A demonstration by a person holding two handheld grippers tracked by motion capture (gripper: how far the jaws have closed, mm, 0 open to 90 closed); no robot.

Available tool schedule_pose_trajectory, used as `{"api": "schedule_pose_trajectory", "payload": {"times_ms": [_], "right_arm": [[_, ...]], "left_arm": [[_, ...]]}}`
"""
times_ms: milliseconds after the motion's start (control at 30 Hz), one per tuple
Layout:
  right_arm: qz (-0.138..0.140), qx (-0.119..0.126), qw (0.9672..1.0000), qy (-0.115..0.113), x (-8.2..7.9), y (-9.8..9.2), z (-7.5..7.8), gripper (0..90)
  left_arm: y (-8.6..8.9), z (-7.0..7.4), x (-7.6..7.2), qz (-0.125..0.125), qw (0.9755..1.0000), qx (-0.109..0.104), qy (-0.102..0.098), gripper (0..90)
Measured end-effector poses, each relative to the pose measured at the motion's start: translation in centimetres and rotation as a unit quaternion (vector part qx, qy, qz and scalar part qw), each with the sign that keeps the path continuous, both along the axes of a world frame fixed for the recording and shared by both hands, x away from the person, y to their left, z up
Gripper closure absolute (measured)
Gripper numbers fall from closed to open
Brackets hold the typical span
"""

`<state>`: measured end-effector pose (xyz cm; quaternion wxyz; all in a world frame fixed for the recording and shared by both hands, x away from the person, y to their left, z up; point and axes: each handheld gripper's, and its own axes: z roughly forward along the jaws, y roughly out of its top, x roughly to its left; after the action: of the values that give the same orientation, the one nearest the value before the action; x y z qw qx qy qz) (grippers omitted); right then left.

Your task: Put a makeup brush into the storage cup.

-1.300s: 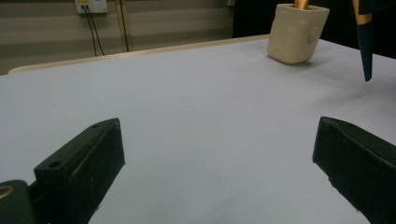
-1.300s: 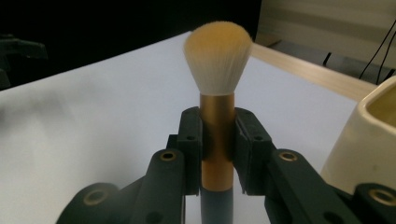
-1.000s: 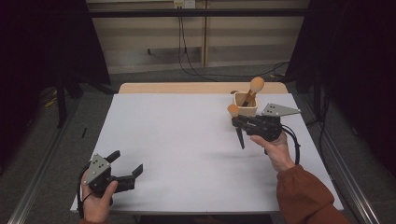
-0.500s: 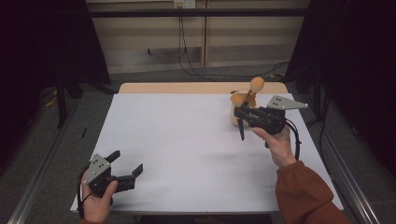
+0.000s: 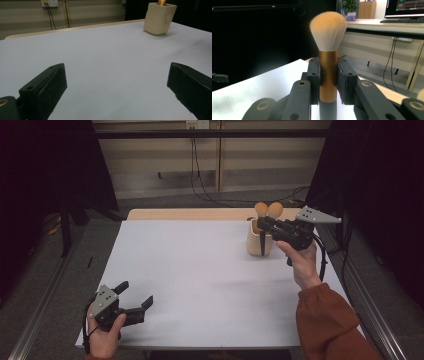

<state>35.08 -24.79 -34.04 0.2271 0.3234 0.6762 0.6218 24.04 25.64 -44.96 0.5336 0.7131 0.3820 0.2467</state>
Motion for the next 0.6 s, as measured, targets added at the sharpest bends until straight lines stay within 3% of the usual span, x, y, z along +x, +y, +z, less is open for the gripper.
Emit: {"api": "schedule_pose_trajectory", "payload": {"times_ms": [300, 600], "right_arm": [[-0.018, 0.002, 0.9997, -0.014, 1.2, -0.2, 1.6, 73.9], [-0.046, 0.000, 0.9988, -0.015, 2.3, -0.7, 1.4, 73.9]], "left_arm": [[0.0, 0.0, 0.0, 0.001, 1.0000, -0.001, 0.000, 2.5], [0.0, 0.0, 0.0, -0.001, 1.0000, 0.001, -0.001, 2.5]]}}
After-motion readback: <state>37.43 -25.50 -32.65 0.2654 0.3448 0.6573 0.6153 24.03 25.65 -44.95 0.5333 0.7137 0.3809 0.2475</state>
